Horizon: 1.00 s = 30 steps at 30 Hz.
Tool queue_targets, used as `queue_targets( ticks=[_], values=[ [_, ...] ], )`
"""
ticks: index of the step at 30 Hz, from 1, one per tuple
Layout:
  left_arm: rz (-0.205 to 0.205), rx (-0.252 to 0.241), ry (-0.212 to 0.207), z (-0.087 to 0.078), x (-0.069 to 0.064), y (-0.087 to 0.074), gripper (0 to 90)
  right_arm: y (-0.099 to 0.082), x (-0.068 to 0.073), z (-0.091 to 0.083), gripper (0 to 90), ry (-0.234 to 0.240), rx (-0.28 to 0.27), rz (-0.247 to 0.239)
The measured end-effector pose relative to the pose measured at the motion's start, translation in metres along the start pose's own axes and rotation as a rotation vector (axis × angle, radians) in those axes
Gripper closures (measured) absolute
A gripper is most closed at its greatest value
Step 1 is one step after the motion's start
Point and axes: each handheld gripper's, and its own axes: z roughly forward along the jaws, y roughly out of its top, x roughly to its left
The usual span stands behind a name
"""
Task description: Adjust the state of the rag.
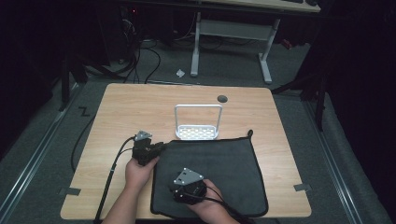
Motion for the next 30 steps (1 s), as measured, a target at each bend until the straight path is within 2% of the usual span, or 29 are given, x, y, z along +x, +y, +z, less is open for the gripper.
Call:
queue_targets(
  ticks=[6, 12, 16, 21, 23, 30],
  values=[
    [0.000, 0.001, -0.001, 0.000, 0.000, 0.000, 77.7, 0.005, 0.014, 0.014, 43.6, 0.047, 0.014, -0.008],
    [-0.009, 0.014, 0.001, 0.001, 0.001, 0.001, 77.7, 0.009, 0.029, 0.023, 42.0, 0.102, 0.032, -0.005],
    [-0.006, 0.014, -0.001, 0.001, 0.001, 0.000, 77.7, 0.011, 0.040, 0.027, 41.0, 0.146, 0.025, -0.012],
    [-0.009, 0.018, -0.001, 0.001, 0.001, 0.001, 77.7, 0.009, 0.045, 0.032, 40.6, 0.160, 0.041, -0.013],
    [-0.009, 0.020, 0.001, 0.001, 0.001, 0.001, 77.7, 0.009, 0.045, 0.032, 43.3, 0.153, 0.041, -0.011],
    [-0.009, 0.020, -0.001, 0.001, 0.001, 0.001, 77.7, 0.008, 0.042, 0.026, 65.1, 0.118, 0.044, -0.045]
  ],
)
